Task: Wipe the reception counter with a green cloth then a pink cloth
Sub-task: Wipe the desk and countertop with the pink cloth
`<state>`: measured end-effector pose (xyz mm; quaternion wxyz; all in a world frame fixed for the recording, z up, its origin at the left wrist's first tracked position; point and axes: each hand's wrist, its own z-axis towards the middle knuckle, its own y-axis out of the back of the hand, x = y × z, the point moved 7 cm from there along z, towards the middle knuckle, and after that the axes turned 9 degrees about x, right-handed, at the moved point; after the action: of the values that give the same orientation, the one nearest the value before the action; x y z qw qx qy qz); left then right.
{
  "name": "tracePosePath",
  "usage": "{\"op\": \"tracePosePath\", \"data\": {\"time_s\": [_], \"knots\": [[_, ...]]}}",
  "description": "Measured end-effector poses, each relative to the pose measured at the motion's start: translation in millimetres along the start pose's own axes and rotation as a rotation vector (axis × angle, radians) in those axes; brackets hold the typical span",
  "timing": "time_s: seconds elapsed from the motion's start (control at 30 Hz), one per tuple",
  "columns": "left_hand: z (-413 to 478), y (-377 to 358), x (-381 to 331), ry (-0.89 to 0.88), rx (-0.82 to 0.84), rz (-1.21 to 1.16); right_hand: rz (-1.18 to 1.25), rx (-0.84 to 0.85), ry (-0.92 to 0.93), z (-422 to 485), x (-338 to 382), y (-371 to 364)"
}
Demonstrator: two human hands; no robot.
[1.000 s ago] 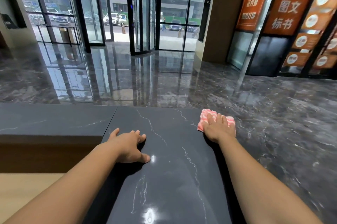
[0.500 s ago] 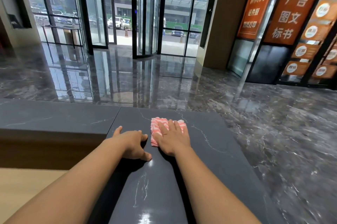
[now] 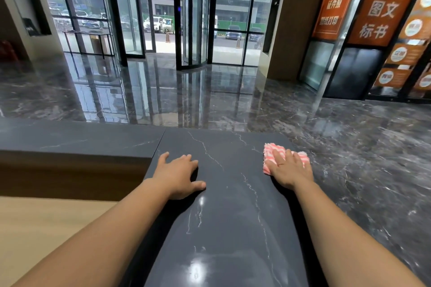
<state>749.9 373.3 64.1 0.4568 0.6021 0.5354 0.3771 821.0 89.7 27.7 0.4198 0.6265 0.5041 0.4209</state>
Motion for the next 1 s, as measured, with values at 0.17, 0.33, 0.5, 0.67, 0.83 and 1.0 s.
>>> {"op": "tracePosePath", "data": {"time_s": [0.17, 0.33, 0.5, 0.67, 0.83, 1.0], "knots": [[-29.6, -8.3, 5.3, 0.006, 0.041, -0.075, 0.055, 0.019, 0.011, -31.1, 36.0, -11.8], [-49.6, -8.6, 6.8, 0.046, 0.112, -0.077, 0.039, 0.005, 0.157, -71.7, 106.3, -24.6], [-57.8, -20.2, 7.6, 0.142, 0.21, -0.048, -0.006, 0.04, 0.305, -93.0, 157.3, -45.6], [-60.3, -22.0, 7.1, 0.184, 0.239, -0.069, -0.056, 0.011, 0.307, -84.7, 134.5, -39.6], [-60.9, -18.9, 5.6, 0.2, 0.246, -0.078, -0.066, -0.052, 0.176, -61.7, 59.2, -20.1], [-59.0, -20.1, 4.6, 0.197, 0.27, -0.061, -0.033, -0.035, 0.013, -44.7, -6.1, -9.5]]}}
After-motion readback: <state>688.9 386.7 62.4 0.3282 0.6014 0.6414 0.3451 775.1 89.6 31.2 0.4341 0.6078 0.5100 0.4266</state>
